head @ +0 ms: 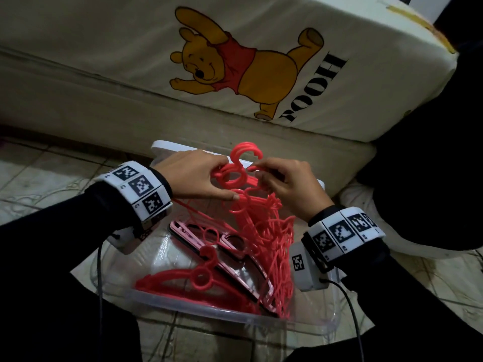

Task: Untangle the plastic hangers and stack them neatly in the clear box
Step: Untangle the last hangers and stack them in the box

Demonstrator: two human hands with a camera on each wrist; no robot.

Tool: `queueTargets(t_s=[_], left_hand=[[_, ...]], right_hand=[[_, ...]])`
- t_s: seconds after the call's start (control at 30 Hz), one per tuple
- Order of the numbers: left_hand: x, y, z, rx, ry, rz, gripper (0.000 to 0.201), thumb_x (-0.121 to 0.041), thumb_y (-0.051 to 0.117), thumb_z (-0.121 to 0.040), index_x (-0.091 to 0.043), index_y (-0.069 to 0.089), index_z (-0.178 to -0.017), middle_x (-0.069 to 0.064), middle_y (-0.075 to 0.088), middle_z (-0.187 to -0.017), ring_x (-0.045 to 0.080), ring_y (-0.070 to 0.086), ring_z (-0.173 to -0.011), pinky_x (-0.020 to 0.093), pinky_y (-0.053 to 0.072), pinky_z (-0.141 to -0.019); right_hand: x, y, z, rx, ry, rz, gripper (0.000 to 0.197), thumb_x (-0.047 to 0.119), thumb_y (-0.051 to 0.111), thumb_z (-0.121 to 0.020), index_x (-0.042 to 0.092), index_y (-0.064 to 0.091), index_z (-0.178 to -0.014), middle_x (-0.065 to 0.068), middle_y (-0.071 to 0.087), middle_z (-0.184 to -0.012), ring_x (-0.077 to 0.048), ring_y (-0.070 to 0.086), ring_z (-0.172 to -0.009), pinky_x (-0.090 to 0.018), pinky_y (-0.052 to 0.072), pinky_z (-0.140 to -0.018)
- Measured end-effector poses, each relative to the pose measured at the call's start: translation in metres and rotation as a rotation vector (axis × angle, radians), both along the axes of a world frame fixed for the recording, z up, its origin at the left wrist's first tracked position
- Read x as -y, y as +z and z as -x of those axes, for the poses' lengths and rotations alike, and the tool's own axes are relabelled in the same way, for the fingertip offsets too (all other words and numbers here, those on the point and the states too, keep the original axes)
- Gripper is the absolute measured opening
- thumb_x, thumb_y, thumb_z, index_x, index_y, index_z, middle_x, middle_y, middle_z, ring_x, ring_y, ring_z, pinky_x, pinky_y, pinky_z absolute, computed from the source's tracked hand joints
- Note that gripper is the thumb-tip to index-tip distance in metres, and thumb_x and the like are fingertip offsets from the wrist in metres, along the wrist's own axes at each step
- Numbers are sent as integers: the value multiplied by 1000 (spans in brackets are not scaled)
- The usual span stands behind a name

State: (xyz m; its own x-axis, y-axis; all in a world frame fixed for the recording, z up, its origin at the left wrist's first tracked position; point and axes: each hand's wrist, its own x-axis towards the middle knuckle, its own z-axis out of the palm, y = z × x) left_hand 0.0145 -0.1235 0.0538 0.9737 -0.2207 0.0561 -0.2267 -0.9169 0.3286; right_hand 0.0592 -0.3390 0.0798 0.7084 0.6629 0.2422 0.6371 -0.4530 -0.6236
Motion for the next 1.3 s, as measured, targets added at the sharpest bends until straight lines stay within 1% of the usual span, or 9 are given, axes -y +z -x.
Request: queueTargets(t_s=[0.13, 0.23, 0.3, 0.47, 0.6, 0.77, 0.97, 1.1, 1.3], left_hand=[[-1, -1, -1, 5, 4, 8, 72, -87, 42, -60, -33, 57, -104, -14, 62, -79, 9, 57, -74, 31, 47, -65], [-4, 0, -1, 13, 7, 24, 61, -88, 43, -57, -37, 53, -87, -16, 60, -73, 5, 55, -68, 27, 40, -56], [-9, 3, -2, 29, 37, 24, 60, -89, 39, -55, -38, 52, -84, -18, 58, -71, 2, 53, -65, 25, 33, -53], [-17, 5, -6, 49, 164, -24, 64, -83, 23, -71, -32, 57, -88, -7, 59, -73, 19, 57, -73, 29, 34, -56], [-22, 12, -6, 123, 307, -26, 49, -67, 32, -89, -27, 59, -91, -2, 58, -76, 26, 58, -79, 33, 38, -64], [-29, 22, -7, 236, 456, 61, 48, -64, 35, -91, -25, 62, -98, 3, 62, -82, 28, 59, -81, 33, 39, -64], [-34, 25, -10, 306, 646, 122, 55, -68, 32, -90, -26, 59, -113, 8, 68, -102, 34, 61, -96, 36, 37, -70], [-33, 27, -10, 239, 583, 233, 53, -65, 35, -91, -24, 59, -113, 7, 67, -102, 29, 59, -92, 36, 41, -71], [-20, 20, -5, 117, 367, 315, 47, -58, 42, -91, -15, 59, -102, 6, 64, -87, 27, 59, -81, 47, 49, -76]], right_hand=[[0, -3, -1, -5, -7, 10, 17, 9, 62, -89, 12, 71, -103, 1, 69, -81, -8, 64, -71, -21, 50, -67], [-1, -10, 1, -79, -7, -6, 15, 8, 61, -89, 9, 70, -101, 3, 67, -74, -14, 65, -67, -29, 54, -68], [-4, -17, 6, -148, 4, 31, 14, 8, 60, -90, 9, 70, -101, 2, 67, -72, -14, 65, -64, -29, 55, -67], [-8, -24, 13, -299, 12, 19, 11, 4, 60, -89, 10, 66, -95, -7, 69, -71, -16, 66, -60, -27, 56, -61], [-2, -11, 2, -490, -100, -149, 17, 0, 59, -88, 14, 58, -97, -1, 68, -62, -9, 56, -46, -22, 45, -47], [7, 2, -5, -554, -152, -307, 18, 2, 60, -87, 14, 58, -100, -2, 64, -59, -8, 49, -40, -16, 37, -38], [5, 0, 6, -630, -83, -302, 17, -1, 55, -89, 14, 62, -94, -11, 55, -66, -16, 50, -53, -28, 47, -53], [3, 5, 12, -786, 7, -415, 21, -7, 55, -88, 6, 60, -103, -17, 64, -84, -17, 65, -66, -26, 58, -66], [-6, 11, 14, -528, -70, -464, 18, 7, 72, -77, 9, 66, -94, -24, 69, -83, -20, 63, -73, -29, 49, -64]])
